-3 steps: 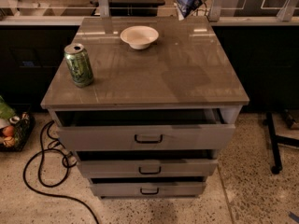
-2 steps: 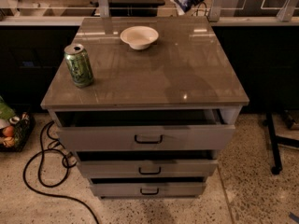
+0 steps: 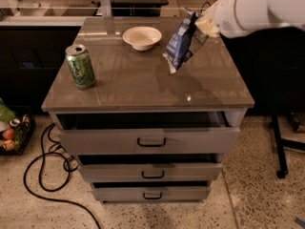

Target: Pick blue chip bag from paper bowl and place on counter

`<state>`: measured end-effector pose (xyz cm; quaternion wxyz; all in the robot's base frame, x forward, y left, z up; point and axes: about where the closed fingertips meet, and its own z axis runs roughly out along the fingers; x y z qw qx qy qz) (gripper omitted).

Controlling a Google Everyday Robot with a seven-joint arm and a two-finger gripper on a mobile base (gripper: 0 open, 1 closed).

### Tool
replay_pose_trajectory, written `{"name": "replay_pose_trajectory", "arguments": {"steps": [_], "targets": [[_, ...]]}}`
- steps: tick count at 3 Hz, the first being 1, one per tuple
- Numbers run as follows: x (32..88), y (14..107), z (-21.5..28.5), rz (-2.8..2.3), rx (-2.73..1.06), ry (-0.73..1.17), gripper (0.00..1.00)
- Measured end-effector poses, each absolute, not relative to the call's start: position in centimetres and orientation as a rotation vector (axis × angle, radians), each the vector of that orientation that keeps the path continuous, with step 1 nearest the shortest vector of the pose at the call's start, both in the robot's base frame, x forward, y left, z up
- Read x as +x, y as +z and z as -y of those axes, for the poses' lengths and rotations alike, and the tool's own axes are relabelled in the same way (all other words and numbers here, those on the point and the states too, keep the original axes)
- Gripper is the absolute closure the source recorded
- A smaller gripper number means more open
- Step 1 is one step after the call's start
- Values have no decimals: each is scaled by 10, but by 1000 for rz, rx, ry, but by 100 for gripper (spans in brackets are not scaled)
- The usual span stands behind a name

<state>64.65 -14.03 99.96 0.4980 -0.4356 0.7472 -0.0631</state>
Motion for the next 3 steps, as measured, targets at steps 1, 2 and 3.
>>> {"name": "replay_pose_trajectory", "arguments": {"steps": [1, 2, 3], "targets": [[652, 929, 133, -1919, -1046, -62, 100], [652, 926, 132, -1923, -1047, -58, 82], [651, 927, 131, -1921, -1050, -58, 59]]}}
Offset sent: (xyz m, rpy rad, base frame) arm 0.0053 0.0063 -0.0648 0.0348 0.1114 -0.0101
